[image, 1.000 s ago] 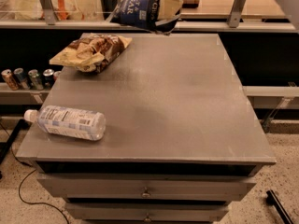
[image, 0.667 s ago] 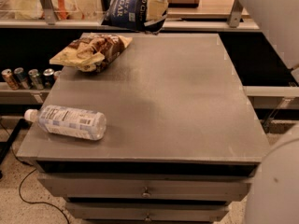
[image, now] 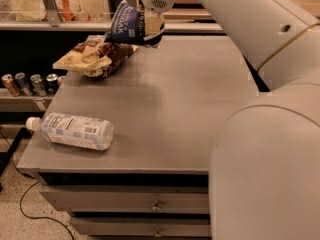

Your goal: Move blue chip bag near brown chip bag

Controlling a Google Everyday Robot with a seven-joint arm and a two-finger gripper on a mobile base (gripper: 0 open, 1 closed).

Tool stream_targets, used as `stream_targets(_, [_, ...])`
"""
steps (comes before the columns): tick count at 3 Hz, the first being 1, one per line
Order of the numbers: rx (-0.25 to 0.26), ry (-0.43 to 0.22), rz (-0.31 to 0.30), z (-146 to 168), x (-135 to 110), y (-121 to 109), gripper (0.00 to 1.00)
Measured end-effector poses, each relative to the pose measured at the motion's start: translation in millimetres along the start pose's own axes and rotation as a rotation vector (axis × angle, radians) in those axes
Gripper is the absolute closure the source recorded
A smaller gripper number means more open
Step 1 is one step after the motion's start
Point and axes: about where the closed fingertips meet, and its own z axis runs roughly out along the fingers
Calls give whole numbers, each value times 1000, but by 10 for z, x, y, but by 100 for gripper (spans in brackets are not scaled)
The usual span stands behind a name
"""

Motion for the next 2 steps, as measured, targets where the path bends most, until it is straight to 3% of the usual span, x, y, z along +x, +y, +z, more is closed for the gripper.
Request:
stream_targets(1, [-31,16,20,349,12,-19,100])
stream_targets(2, [-67,13,42,577,-11,-11,83])
